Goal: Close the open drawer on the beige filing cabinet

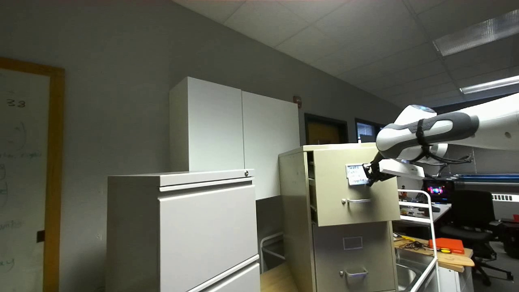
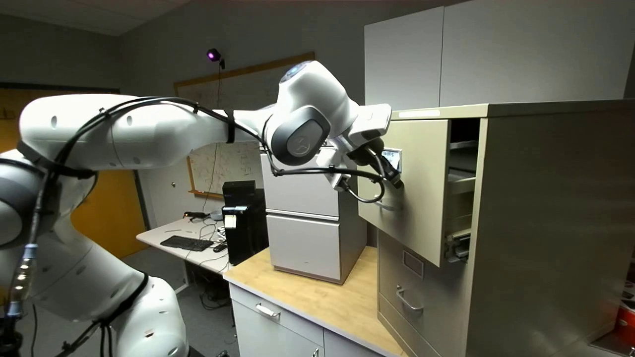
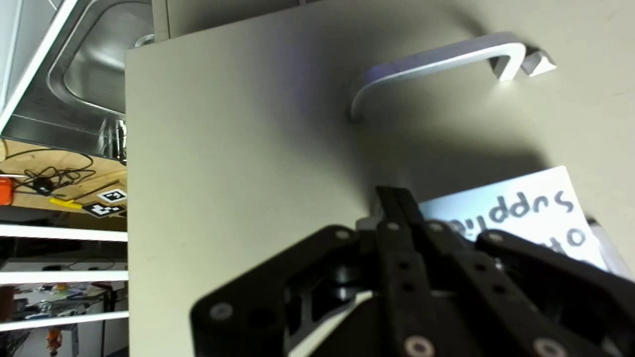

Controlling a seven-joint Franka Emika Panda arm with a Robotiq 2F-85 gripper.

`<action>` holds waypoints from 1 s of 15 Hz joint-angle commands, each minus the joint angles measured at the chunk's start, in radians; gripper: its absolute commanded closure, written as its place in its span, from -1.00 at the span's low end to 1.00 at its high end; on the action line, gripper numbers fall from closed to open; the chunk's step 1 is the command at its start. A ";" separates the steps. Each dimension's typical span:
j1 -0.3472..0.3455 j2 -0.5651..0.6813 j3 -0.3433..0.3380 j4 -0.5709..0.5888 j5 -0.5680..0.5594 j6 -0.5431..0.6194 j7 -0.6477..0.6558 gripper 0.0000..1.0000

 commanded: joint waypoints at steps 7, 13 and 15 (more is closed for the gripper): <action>0.060 0.231 -0.027 0.218 0.082 -0.061 -0.044 1.00; 0.072 0.331 -0.030 0.335 0.109 -0.133 -0.042 1.00; 0.075 0.368 -0.035 0.375 0.130 -0.164 -0.047 1.00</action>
